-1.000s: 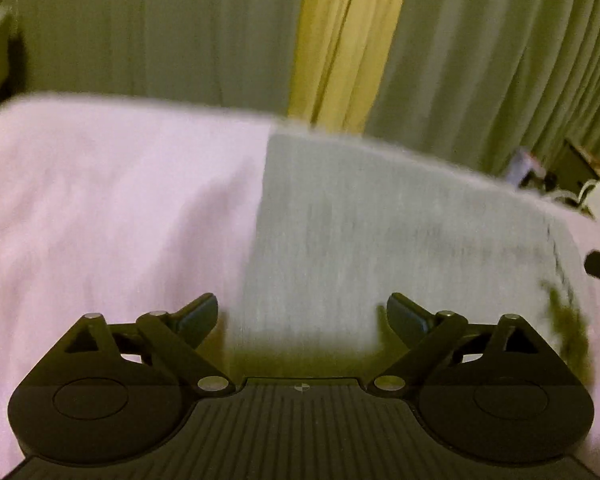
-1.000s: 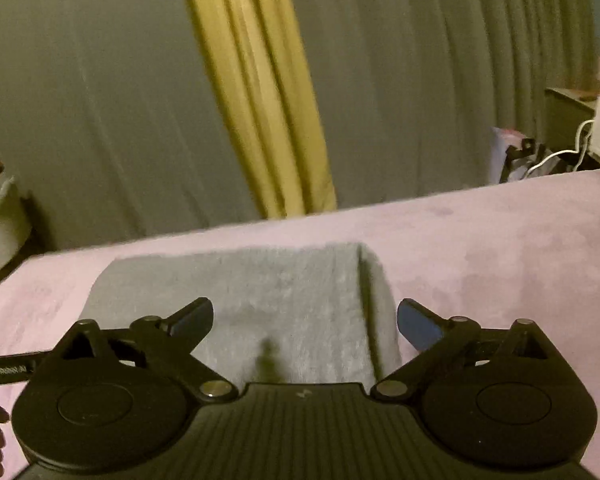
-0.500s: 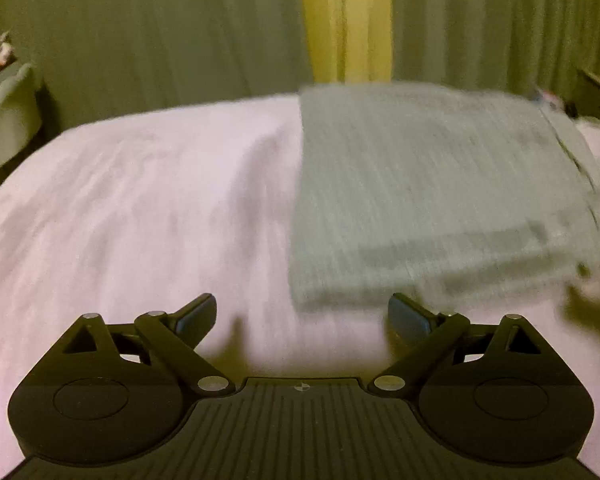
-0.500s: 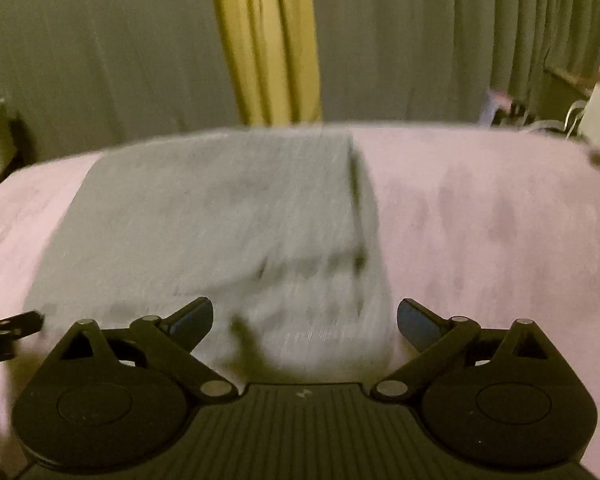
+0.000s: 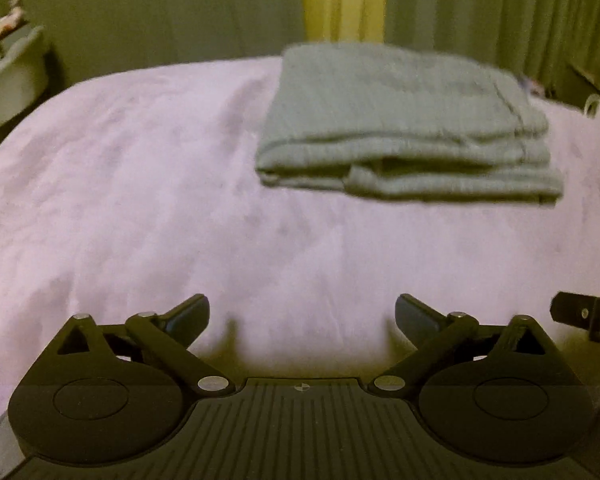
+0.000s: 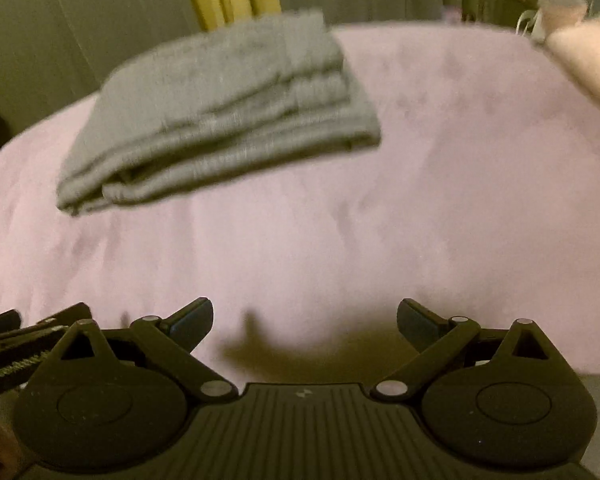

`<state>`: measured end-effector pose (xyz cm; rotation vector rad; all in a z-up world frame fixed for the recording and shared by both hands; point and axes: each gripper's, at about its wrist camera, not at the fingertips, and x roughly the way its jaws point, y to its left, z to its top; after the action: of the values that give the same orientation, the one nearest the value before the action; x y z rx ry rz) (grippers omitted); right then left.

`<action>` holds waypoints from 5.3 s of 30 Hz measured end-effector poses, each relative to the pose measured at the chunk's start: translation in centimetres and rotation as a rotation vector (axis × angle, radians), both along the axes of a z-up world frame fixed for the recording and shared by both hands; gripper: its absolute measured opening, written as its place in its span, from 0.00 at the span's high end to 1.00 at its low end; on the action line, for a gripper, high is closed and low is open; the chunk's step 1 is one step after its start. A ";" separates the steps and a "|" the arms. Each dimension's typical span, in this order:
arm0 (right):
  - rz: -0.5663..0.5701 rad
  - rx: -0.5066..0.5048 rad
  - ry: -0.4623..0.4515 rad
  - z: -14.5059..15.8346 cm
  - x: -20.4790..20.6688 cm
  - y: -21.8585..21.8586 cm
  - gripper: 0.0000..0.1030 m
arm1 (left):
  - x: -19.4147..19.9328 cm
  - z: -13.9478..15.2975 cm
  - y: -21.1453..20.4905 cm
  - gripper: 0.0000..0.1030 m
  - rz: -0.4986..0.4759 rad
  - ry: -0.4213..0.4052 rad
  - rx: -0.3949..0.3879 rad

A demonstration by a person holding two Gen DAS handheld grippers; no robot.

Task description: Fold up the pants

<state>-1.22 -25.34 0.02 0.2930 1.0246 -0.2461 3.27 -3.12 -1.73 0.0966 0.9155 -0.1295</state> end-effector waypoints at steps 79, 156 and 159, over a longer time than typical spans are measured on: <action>0.110 -0.152 0.043 9.0 1.2 3.7 0.04 | 0.6 8.8 -2.2 0.01 0.019 0.076 0.091; 0.128 -0.147 0.024 8.9 1.0 4.4 0.04 | 0.4 7.9 -1.9 0.01 0.034 0.099 0.094; 0.130 -0.147 0.024 8.9 1.0 4.4 0.04 | 0.4 8.0 -1.8 0.01 0.033 0.099 0.093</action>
<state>-0.24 -20.89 8.93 0.0899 1.0387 -0.2064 3.69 -4.97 6.22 0.1622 1.0217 -0.0614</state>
